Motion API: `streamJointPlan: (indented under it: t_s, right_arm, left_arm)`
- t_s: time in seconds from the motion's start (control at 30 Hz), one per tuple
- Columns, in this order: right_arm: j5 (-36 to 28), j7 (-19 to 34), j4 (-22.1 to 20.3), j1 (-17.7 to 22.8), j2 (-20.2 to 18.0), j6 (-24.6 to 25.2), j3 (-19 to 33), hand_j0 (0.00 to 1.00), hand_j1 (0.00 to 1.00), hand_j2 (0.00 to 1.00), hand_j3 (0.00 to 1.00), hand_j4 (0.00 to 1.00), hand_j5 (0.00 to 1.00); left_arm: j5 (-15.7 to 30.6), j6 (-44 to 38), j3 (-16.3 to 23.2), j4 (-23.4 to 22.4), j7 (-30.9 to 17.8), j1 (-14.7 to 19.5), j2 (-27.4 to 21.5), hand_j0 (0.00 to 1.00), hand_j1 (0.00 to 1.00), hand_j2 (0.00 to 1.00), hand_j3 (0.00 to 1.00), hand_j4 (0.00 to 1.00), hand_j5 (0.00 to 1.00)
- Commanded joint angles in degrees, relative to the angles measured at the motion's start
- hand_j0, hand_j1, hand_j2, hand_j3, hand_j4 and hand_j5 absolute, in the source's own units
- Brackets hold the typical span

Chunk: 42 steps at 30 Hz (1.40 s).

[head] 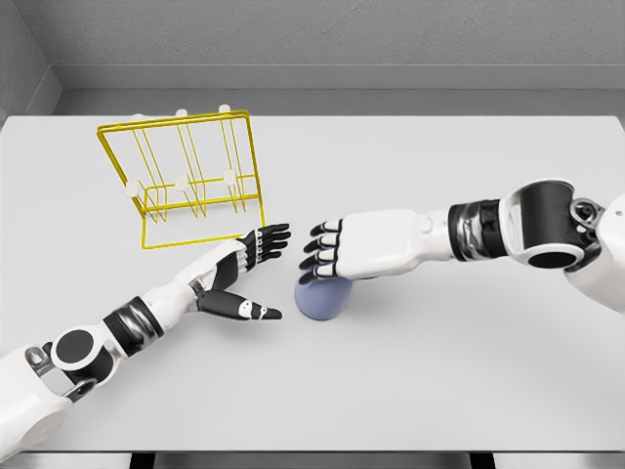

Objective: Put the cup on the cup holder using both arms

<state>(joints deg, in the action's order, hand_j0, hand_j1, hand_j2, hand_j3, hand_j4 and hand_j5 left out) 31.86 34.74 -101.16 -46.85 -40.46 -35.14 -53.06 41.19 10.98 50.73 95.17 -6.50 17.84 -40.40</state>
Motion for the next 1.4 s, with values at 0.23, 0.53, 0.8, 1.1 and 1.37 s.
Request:
streamJointPlan:
  t_s: [0.23,0.53,0.8,1.1,1.37]
  right_arm:
    - [-0.48,-0.20,0.00,-0.09,-0.23,0.14,3.48,1.00,1.00,1.00,1.00,1.00,1.00]
    - [-3.65,-0.38,0.00,0.09,-3.92,0.14,13.41,1.00,1.00,1.00,1.00,1.00,1.00]
    - [-15.60,-0.37,5.00,18.63,-10.69,0.14,39.78,1.00,1.00,1.00,1.00,1.00,1.00]
    - [-22.63,-0.37,8.87,31.55,-3.40,0.14,50.85,1.00,1.00,1.00,1.00,1.00,1.00]
    - [-22.81,-0.11,8.87,34.72,-1.55,0.14,56.48,1.00,1.00,1.00,1.00,1.00,1.00]
  left_arm:
    - [0.12,0.01,-0.02,-0.34,-0.01,0.09,-0.03,1.00,1.00,1.00,1.00,1.00,1.00]
    - [0.20,0.01,-0.02,-0.42,-0.01,0.09,-0.03,1.00,1.00,1.00,1.00,1.00,1.00]
    - [0.12,0.01,0.07,-1.04,-0.01,0.62,1.11,1.00,1.00,1.00,1.00,1.00,1.00]
    - [-0.06,-0.96,2.61,-3.76,0.08,4.13,5.16,1.00,1.00,1.00,1.00,1.00,1.00]
    - [-0.32,-1.22,3.76,-5.26,0.17,5.01,6.74,1.00,1.00,1.00,1.00,1.00,1.00]
